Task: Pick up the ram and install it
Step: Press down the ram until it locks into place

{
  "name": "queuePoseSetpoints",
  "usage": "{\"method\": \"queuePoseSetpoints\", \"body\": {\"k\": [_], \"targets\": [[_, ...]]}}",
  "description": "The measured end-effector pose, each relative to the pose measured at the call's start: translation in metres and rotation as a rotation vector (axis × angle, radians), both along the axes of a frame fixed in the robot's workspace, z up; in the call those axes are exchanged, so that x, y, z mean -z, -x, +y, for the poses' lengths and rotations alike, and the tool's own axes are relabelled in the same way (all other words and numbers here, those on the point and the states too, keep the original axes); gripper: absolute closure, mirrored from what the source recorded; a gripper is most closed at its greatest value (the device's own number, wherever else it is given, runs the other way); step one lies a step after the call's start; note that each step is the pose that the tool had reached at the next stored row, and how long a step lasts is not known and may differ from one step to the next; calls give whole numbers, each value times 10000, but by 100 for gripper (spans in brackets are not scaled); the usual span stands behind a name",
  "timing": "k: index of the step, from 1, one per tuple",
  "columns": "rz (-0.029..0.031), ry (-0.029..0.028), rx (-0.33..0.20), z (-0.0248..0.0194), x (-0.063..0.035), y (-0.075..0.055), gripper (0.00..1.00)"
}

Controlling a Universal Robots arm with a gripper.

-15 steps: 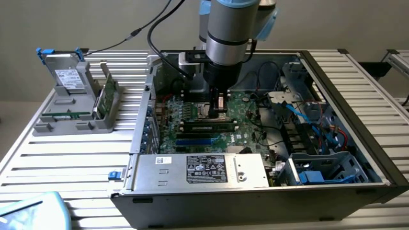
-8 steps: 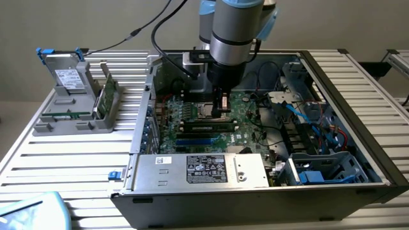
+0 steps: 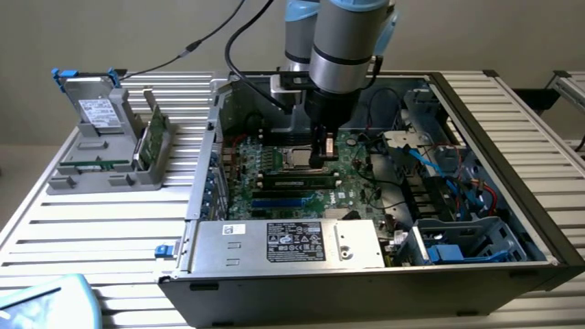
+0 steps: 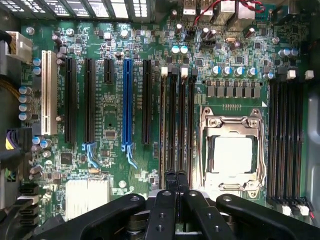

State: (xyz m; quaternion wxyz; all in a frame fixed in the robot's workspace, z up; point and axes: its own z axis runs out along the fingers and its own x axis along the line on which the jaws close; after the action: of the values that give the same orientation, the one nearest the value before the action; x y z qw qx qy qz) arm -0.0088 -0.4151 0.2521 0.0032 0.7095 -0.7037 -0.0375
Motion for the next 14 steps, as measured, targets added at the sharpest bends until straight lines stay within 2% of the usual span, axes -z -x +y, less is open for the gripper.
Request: {"method": "queuePoseSetpoints", "body": {"k": [14], "targets": [[0,0,0,-3,40,-25,89]]}}
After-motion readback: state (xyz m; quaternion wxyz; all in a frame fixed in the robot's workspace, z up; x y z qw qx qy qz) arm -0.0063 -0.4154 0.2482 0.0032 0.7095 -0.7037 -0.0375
